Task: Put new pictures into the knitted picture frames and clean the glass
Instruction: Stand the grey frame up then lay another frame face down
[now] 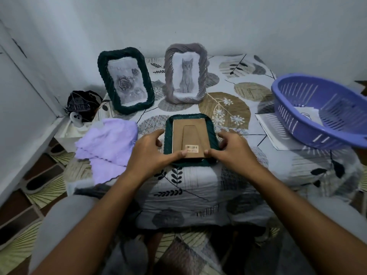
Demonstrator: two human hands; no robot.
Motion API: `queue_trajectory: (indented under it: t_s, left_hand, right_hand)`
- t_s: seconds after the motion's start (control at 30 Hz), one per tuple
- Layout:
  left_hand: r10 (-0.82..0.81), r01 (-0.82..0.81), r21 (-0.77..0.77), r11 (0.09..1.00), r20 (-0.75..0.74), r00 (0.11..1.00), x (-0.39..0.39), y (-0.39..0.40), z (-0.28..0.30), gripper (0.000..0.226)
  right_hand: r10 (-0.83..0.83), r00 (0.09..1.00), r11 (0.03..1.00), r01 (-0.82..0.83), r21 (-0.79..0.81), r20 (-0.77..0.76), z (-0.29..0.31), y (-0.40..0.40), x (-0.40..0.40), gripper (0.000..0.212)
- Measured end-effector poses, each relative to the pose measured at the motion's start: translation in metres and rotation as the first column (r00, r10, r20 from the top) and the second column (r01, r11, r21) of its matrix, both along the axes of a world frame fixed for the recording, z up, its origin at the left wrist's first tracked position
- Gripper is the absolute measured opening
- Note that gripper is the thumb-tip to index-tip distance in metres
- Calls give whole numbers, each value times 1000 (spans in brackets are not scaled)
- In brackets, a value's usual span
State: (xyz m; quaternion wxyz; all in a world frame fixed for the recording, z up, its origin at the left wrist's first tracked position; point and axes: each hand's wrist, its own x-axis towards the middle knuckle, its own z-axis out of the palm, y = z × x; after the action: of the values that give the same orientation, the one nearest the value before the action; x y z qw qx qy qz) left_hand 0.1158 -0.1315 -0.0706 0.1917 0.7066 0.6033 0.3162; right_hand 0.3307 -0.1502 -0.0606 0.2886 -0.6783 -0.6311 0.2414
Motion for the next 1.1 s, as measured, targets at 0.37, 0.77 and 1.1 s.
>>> queue_trajectory:
  t_s: [0.37,0.77,1.1]
  left_hand:
    - [121,91,-472,877,401,908,-5,4,5,46]
    - [152,158,-549,821,476,866,-6,11,7,49]
    - [166,151,-570,808,466,869,-5,18,3,40]
  right_hand:
    - [-112,927,969,22,-246,-359,2,0,11,41]
    - [-122,906,953,-6,-302,-404,4,6,10,35]
    - [-170,875,938,4,-346,-453,0,12,9,29]
